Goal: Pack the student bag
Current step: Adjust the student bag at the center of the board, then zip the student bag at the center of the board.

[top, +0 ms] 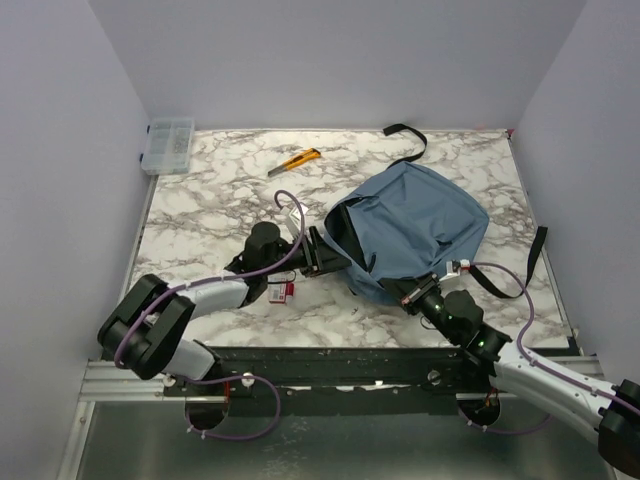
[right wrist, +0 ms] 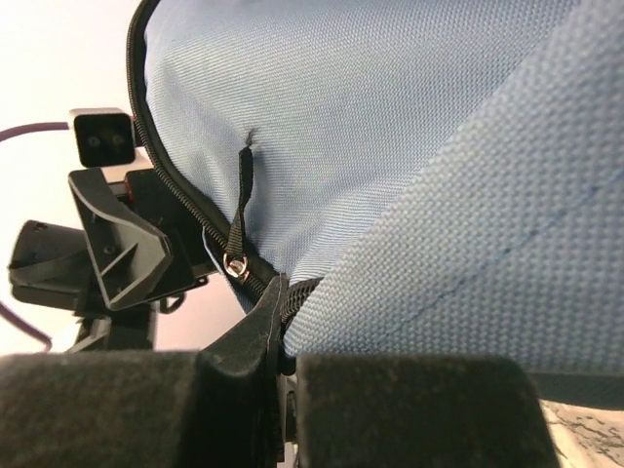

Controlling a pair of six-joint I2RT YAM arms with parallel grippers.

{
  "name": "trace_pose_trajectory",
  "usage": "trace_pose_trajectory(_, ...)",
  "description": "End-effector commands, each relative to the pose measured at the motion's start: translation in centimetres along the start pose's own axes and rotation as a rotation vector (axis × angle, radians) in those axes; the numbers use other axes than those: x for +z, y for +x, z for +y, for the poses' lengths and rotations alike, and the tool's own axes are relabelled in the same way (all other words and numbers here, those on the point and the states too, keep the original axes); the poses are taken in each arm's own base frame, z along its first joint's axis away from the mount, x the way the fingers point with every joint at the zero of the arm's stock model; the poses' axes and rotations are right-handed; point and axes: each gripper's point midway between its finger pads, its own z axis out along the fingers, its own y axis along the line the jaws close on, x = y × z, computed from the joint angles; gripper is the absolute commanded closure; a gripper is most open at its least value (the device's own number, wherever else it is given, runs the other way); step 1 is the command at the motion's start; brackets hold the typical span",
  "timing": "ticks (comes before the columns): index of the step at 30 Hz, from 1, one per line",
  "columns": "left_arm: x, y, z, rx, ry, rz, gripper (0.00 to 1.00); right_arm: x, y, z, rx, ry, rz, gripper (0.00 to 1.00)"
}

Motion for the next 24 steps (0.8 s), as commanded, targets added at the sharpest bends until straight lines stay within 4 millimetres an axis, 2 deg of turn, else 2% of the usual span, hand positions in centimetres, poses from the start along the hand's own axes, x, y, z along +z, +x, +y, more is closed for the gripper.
trace_pose_trajectory(1,-1.7,-0.6,1.5,0.057,-0.224,-0.021,0.45,0.1,-1.6,-0.1,-0.114,-0.017,-0.089,0.99)
trace_pose_trajectory(3,-2.3,-1.3,0.8,0.126,-0.292,-0.041,0.45,0.0,-1.6,-1.0,-0.143,0.016,-0.087,0.99)
trace_pose_trajectory(4,-2.5,-1.3,0.1,0.162,-0.316,-0.040,0.45,0.1,-1.9,0.4,-0.138,-0.005,-0.095,0.99)
trace_pose_trajectory(6,-2.6,-1.6,-1.4,0.255,-0.379,-0.045,0.45,0.0,-2.0,0.4,-0.135,-0.002,-0.098,0.99)
trace_pose_trajectory(8,-2.1,-2.1,-3.6,0.361,-0.413,-0.035,0.42,0.0,-2.1,0.3,-0.132,-0.001,-0.101,0.99)
trace_pose_trajectory(10,-1.2,-2.3,-4.4,0.400,-0.474,0.017,0.41,0.0,-2.1,0.6,-0.147,-0.004,-0.101,0.99)
trace_pose_trajectory(12,-0.1,-2.3,-4.5,0.393,-0.538,0.096,0.41,0.0,-2.2,0.9,-0.166,0.004,-0.097,0.99)
trace_pose_trajectory(13,0.4,-2.0,-3.7,0.388,-0.593,0.143,0.42,0.0,-2.2,1.1,-0.167,0.008,-0.098,0.99)
trace_pose_trajectory(17,2.6,-1.3,-2.9,0.433,-0.680,0.219,0.44,-0.1,-2.3,1.0,-0.171,0.016,-0.101,0.99)
trace_pose_trajectory(21,4.9,-0.5,-3.2,0.461,-0.693,0.237,0.54,0.0,-2.3,0.9,-0.181,0.023,-0.096,0.99)
trace_pose_trajectory(24,5.7,-0.2,-2.7,0.482,-0.741,0.240,0.58,0.0,-2.1,0.7,-0.182,0.029,-0.089,0.99)
